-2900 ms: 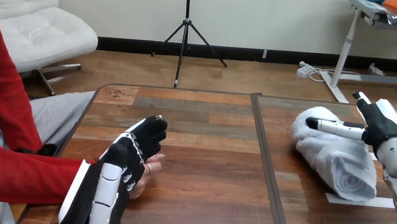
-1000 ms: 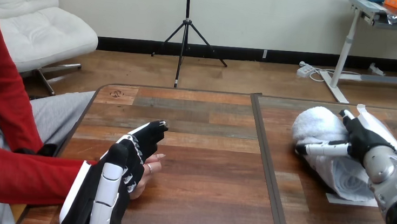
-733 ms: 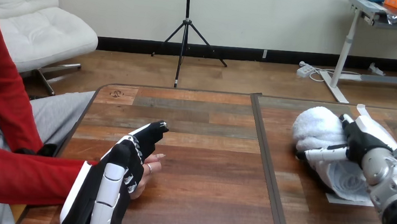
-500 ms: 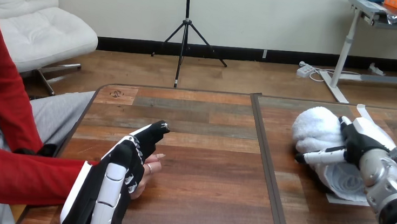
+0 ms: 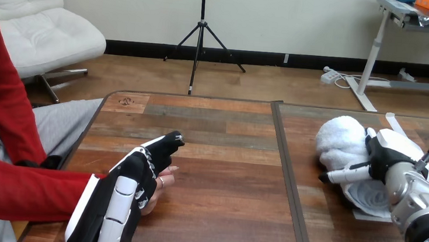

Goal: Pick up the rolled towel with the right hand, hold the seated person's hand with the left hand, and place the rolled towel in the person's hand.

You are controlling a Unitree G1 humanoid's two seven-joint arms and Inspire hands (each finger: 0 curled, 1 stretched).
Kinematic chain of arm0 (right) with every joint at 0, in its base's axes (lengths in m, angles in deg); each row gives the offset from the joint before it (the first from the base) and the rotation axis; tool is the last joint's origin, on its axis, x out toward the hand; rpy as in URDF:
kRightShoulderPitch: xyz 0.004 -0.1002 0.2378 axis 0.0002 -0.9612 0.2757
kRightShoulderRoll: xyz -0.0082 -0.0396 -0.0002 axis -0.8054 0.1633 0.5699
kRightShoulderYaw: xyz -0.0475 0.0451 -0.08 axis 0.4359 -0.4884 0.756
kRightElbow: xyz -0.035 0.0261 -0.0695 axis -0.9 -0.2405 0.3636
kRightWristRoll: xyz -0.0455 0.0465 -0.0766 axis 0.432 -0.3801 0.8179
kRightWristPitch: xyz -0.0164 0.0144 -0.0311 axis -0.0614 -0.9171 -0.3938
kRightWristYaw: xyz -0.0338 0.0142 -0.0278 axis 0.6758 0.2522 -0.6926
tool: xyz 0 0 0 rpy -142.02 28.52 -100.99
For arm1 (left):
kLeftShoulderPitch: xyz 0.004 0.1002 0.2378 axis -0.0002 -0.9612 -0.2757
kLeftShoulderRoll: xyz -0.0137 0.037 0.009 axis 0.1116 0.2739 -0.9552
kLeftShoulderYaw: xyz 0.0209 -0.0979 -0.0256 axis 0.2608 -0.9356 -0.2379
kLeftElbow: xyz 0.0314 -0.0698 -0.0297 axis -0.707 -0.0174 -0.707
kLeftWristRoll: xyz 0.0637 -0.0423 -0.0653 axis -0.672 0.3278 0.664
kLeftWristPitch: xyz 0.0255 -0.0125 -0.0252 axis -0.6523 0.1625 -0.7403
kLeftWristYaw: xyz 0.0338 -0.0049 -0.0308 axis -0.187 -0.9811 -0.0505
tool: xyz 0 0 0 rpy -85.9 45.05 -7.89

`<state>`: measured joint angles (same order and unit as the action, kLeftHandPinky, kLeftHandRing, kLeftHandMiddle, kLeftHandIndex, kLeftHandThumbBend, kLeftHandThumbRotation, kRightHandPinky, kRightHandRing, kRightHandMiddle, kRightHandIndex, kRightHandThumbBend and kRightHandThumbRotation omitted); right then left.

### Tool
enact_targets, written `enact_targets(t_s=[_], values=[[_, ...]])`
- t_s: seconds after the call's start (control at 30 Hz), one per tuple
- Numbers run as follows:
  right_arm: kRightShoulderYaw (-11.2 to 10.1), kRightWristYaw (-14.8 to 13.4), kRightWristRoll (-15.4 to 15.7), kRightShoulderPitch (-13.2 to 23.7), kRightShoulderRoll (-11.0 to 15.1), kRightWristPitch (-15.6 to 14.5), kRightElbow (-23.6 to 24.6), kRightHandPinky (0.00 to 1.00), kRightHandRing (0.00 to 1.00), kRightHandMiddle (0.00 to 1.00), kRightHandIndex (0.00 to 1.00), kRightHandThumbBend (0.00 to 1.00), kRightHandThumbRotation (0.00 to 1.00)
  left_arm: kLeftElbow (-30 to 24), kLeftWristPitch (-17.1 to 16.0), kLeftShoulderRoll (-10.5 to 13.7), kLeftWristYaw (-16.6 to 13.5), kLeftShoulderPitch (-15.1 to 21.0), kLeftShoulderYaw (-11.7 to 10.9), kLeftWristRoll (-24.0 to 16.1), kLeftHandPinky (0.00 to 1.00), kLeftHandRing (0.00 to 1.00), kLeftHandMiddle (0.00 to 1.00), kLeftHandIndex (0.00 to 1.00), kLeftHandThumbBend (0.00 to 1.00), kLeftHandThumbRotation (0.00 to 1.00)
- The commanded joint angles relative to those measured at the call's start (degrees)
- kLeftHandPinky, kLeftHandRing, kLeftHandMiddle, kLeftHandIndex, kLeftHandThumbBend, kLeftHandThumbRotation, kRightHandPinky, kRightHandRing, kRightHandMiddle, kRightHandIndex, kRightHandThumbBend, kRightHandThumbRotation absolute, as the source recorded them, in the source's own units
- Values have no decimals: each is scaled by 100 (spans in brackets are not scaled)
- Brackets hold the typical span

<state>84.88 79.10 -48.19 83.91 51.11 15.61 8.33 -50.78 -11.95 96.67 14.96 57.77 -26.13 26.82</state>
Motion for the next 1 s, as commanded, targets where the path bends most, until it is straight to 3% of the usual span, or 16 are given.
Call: enact_targets(t_s=[0.0, 0.37, 0.67, 0.97], values=[[253, 2, 202, 266, -184, -83, -83, 69, 80, 86, 91, 100, 48, -233, -67, -161, 46, 211, -119, 81, 91, 90, 86, 73, 63, 93], [370, 16, 306, 230, -244, -224, -154, 44, 61, 69, 74, 100, 48, -195, -126, -182, 127, 183, -118, 170, 88, 90, 86, 71, 62, 92], [468, 62, 352, 211, -275, -308, -187, 41, 62, 68, 68, 100, 40, -210, -140, -175, 161, 141, -118, 184, 89, 90, 85, 69, 62, 92], [436, -67, 272, 172, -311, -403, -189, 47, 68, 73, 76, 100, 30, -231, -162, -176, 181, 116, -123, 204, 91, 92, 86, 67, 63, 94]])
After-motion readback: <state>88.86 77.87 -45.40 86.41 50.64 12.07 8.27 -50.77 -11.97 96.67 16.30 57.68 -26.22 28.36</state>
